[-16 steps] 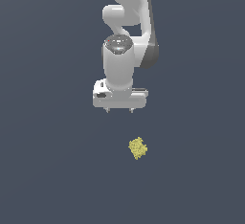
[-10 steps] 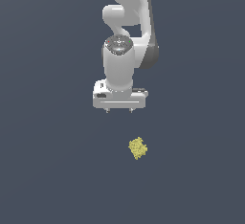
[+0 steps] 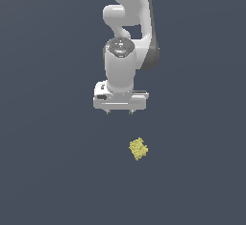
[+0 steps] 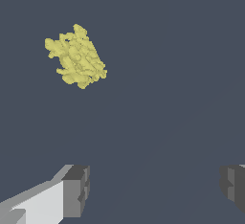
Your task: Pick up the object and move it to a goal position.
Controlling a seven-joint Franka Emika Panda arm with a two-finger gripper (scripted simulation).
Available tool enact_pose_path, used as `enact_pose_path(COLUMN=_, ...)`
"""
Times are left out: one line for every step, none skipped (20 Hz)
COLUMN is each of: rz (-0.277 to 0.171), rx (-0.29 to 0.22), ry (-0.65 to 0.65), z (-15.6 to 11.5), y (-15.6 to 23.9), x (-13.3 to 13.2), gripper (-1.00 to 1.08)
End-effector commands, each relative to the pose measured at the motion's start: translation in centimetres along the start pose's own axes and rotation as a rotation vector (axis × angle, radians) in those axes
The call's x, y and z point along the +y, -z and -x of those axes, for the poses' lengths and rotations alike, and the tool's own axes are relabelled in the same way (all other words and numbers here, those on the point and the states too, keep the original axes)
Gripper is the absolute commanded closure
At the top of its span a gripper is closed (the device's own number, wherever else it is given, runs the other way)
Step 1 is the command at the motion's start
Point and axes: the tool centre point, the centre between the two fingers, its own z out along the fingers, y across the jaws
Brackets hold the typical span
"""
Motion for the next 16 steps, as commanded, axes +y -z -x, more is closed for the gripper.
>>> enact_pose_path(rz=0.0, rx=0.0, ry=0.01, z=-0.3, y=-0.1, x=-0.2, gripper=-0.92)
enact_pose_path(rz=0.0, rx=-0.001, ry=0.017, z=-0.5, y=-0.2, x=-0.3, gripper=-0.92)
enact_pose_path(rz=0.001, rx=-0.001, ry=0.025, z=-0.7, y=-0.3, x=-0.4, gripper=-0.92)
enact_pose_path(rz=0.001, rx=-0.001, ry=0.034, z=-0.9, y=-0.3, x=-0.5, gripper=-0.92)
enact_pose_path(rz=0.001, rx=-0.001, ry=0.043, z=-1.2, y=-0.4, x=-0.7, gripper=-0.92)
enact_pose_path(rz=0.001, rx=-0.002, ry=0.054, z=-1.5, y=-0.6, x=-0.9, gripper=-0.92)
enact_pose_path(rz=0.001, rx=-0.002, ry=0.066, z=-1.8, y=-0.7, x=-1.1, gripper=-0.92)
enact_pose_path(rz=0.0, rx=-0.003, ry=0.08, z=-2.1, y=-0.8, x=-1.3, gripper=-0.92)
enact_pose_path(rz=0.0, rx=-0.003, ry=0.094, z=-2.5, y=-1.0, x=-1.5, gripper=-0.92)
enact_pose_path(rz=0.0, rx=-0.003, ry=0.109, z=-2.9, y=-1.1, x=-1.8, gripper=-0.92)
enact_pose_path(rz=0.0, rx=-0.004, ry=0.125, z=-3.3, y=-1.3, x=-2.0, gripper=-0.92)
enact_pose_path(rz=-0.001, rx=-0.004, ry=0.142, z=-3.7, y=-1.5, x=-2.3, gripper=-0.92)
enact_pose_path(rz=-0.002, rx=-0.005, ry=0.161, z=-4.1, y=-1.8, x=-2.6, gripper=-0.92)
enact_pose_path(rz=-0.002, rx=-0.005, ry=0.18, z=-4.6, y=-2.0, x=-3.0, gripper=-0.92)
enact_pose_path(rz=-0.003, rx=-0.006, ry=0.2, z=-5.1, y=-2.3, x=-3.3, gripper=-0.92)
enact_pose_path(rz=-0.004, rx=-0.006, ry=0.222, z=-5.6, y=-2.6, x=-3.7, gripper=-0.92)
